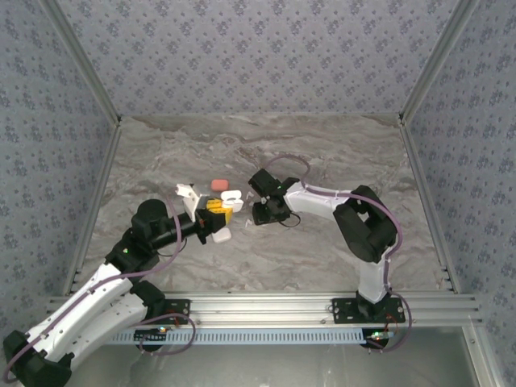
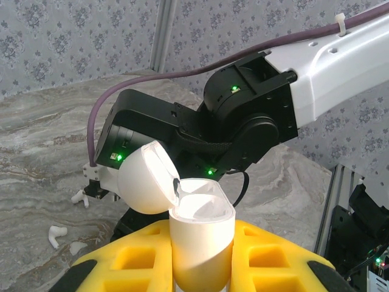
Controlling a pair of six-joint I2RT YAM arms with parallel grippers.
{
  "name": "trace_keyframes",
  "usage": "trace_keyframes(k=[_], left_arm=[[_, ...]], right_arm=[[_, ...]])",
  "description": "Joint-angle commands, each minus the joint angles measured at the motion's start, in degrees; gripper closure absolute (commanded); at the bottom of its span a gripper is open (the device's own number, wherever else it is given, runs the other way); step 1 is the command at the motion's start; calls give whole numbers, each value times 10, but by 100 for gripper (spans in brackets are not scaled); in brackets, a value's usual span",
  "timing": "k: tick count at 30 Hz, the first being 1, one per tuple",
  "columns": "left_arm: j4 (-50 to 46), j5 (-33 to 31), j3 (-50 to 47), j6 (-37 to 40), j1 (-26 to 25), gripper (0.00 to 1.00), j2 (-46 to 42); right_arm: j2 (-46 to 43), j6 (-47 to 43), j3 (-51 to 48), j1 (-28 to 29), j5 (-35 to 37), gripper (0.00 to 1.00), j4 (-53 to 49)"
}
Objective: Insert the wireless bluetooth earbuds into the charging case
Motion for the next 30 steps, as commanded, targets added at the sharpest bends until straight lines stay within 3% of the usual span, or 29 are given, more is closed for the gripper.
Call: trace_keyframes(k=[1,20,30], left_arm=[[4,-7,2,11,-4,99,-5],[5,-4,9,11,-4,99,8],[29,2,1,-14,-4,99,15]], right_arm=[[13,2,12,3,18,54,-32],[7,-18,12,3,23,75,-42],[-133,-90,-27,4,54,75,-19]])
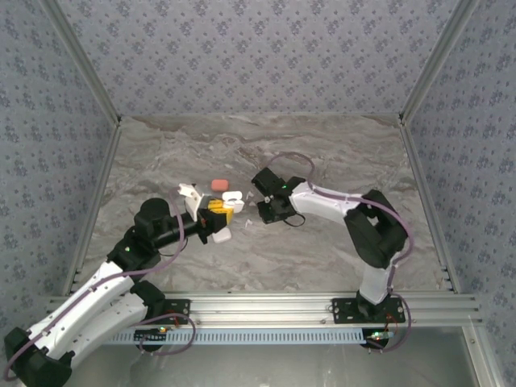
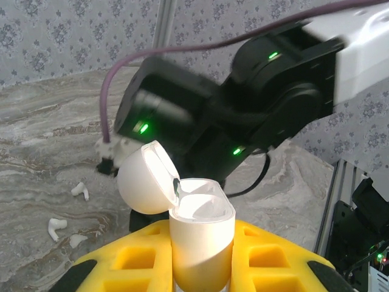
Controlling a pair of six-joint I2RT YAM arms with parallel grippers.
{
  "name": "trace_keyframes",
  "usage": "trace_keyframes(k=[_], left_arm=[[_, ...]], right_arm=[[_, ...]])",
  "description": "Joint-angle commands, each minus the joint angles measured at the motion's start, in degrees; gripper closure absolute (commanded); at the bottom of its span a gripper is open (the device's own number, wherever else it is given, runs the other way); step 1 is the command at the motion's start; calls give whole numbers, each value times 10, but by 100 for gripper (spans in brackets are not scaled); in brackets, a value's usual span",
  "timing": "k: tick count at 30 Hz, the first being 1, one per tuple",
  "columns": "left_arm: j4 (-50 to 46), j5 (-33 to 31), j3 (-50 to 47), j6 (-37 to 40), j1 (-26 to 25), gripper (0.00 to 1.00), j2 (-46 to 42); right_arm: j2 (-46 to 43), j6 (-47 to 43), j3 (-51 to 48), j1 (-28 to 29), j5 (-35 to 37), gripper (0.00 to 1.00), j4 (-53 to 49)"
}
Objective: Insert the wireless bluetooth earbuds into the charging case
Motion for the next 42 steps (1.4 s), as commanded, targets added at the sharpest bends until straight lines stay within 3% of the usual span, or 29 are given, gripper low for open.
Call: trace_keyframes(k=[1,10,17,28,42], left_arm=[[39,8,-1,-17,-3,99,3],[118,71,-2,-63,-3,100,59],[153,121,32,-92,-4,100,127],[178,156,60,-97,-34,100,188],[158,141,61,-79,-38,100,187]], right_arm=[[-85,-58,-27,2,20,75,3],[-323,-197,-87,7,20,75,34],[-423,-306,-72,48,46,75,35],[-424,-419,-40,108,82,74,30],[-392,-414,-38,109,82,73,27]])
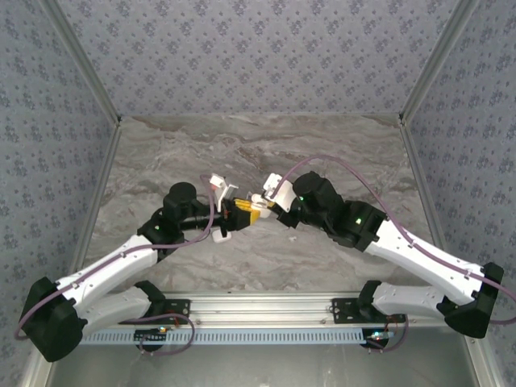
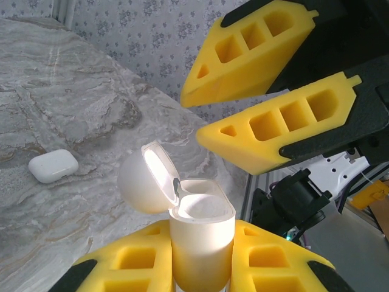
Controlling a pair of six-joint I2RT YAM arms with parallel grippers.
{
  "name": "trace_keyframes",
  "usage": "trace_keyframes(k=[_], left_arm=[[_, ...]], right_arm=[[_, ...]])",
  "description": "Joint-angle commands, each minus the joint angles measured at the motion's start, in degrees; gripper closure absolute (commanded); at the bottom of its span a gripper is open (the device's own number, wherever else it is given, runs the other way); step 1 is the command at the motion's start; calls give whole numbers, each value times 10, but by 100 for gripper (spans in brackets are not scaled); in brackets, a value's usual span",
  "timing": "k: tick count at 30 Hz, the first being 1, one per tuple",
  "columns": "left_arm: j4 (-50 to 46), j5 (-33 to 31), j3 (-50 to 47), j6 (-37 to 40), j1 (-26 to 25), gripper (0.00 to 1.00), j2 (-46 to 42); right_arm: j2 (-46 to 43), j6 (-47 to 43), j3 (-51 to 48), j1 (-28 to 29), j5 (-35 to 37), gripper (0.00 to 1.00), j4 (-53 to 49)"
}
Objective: Insert the wireless bluetooth earbuds into the charging case
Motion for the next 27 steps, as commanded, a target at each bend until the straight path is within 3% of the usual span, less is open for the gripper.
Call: trace_keyframes(k=[1,10,13,19,27], left_arm=[[3,-5,23,15,-5,100,-3],[-30,-28,27,33,-5,100,-3],[-58,-57,29,46,-5,100,-6],[-90,-124,8,58,-5,100,-28],[-104,-163,-16,60,-5,100,-64]], right_arm=[[-1,13,16,-6,4,73,-6],[-7,65,10,-25,3,69,-13],[-1,136,24,-59,4,66,-53],[18,294,-1,-175,-88,61,-150],[65,487,-109,-168,-74,60,-150]])
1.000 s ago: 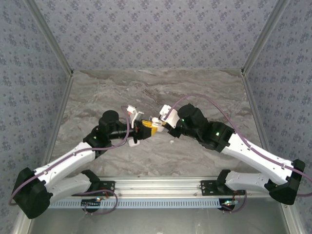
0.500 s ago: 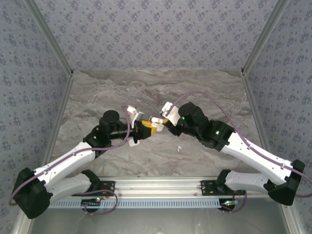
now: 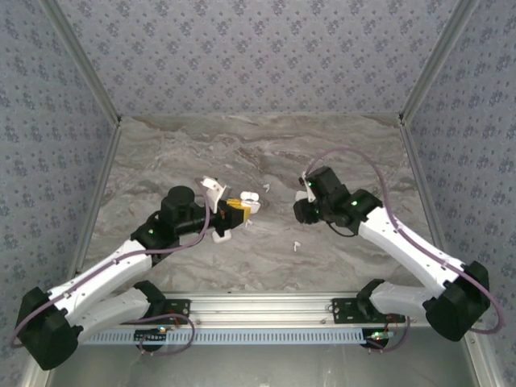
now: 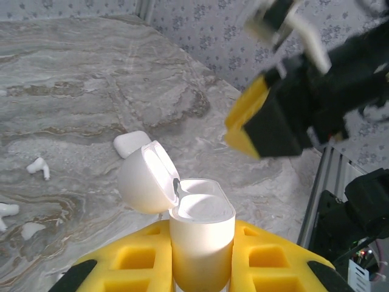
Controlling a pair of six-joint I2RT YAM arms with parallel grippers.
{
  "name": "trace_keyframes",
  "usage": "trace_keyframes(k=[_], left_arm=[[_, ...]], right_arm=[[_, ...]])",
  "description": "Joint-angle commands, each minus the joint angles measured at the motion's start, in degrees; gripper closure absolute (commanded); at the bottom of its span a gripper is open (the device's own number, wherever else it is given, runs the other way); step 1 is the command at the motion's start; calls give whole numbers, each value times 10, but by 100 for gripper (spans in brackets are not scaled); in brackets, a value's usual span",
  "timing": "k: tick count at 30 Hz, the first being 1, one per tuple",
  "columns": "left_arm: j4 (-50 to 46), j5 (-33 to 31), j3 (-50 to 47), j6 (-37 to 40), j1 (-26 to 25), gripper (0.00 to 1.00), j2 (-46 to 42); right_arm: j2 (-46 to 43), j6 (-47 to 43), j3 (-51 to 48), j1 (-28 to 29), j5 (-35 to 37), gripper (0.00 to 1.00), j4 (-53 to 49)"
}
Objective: Insert the wireless bluetooth earbuds into the charging case
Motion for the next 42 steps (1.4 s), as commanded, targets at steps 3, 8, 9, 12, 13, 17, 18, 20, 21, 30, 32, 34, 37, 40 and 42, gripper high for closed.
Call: trace_keyframes(k=[3,8,9,12,13,17,18,20,21,30,32,34,37,40,42], left_arm=[[-9,-39,-19,14,-5,100,-35],[-25,-48,-26,23,-4,100,-55],[-26,-48,-27,24,-4,100,-58],[-27,-48,-31,23,-5,100,-64],[-27,-47,-32,23,-4,100,-67],[-29,-47,-36,25,-4,100,-75],[-29,-47,-36,26,-5,100,-75],[-31,-47,-36,27,-4,100,-76],[-32,-47,-36,28,-5,100,-76],[-31,-46,-37,27,-5,100,-76],[-32,-47,-36,28,-5,100,-75],[-32,-47,-35,27,-4,100,-73],[-31,-47,-34,28,-5,100,-71],[-30,-46,-32,28,-5,100,-67],[-30,-46,-31,28,-5,100,-65]], right_arm=[[55,152,-47,23,4,60,-19],[140,188,-31,67,25,60,-21],[155,192,-26,71,26,59,-19],[194,205,-16,82,30,59,-15],[203,208,-13,86,34,59,-15],[242,215,-3,98,41,59,-10],[248,215,0,100,43,59,-9],[262,215,6,105,46,60,-8],[268,215,9,105,47,60,-8],[293,212,21,107,69,63,-25],[293,210,19,106,70,64,-28],[291,209,15,106,68,65,-28],[289,208,8,106,65,66,-28],[285,205,4,105,65,69,-29],[281,204,4,105,66,71,-34]])
